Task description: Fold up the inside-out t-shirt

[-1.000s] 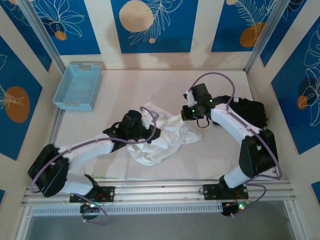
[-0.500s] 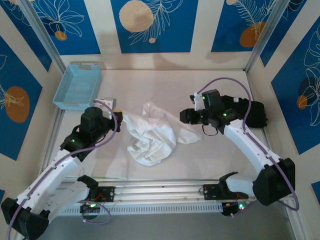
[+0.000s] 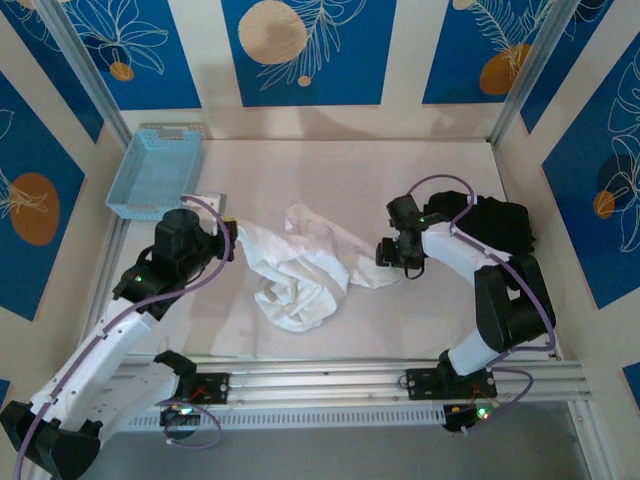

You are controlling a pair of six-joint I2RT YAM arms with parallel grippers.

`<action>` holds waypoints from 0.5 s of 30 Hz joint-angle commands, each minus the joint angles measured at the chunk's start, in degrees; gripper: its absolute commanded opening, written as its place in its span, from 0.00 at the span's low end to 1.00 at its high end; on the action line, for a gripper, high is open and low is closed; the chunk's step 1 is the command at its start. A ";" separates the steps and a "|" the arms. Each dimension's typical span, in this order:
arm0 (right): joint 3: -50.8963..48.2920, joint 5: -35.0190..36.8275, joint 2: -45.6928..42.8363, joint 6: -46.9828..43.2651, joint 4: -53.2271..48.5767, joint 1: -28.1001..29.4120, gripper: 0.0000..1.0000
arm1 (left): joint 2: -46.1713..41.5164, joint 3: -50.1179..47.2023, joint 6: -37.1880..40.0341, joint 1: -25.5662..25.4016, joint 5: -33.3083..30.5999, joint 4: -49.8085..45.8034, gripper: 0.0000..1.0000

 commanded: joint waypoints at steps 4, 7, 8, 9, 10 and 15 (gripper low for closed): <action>1.04 -0.49 2.04 0.81 -3.15 -2.33 0.52 | -1.04 3.06 1.16 1.04 -0.12 -1.12 0.00; 1.57 -1.91 3.22 0.04 -3.48 -2.94 0.47 | -1.05 3.60 1.04 1.10 0.31 -0.99 0.00; 1.69 -2.46 3.59 -0.14 -3.46 -3.08 0.46 | -0.89 3.68 1.00 1.10 0.46 -0.94 0.00; 1.92 -2.91 4.02 -0.34 -3.54 -3.13 0.45 | -0.79 3.75 1.02 1.10 0.59 -0.87 0.00; 2.11 -3.32 4.39 -0.52 -3.54 -3.28 0.44 | -0.65 3.86 0.95 1.14 0.68 -0.90 0.00; 2.96 -4.82 6.87 -1.83 -3.22 -4.10 0.25 | -0.17 4.76 1.06 1.19 0.68 -0.96 0.00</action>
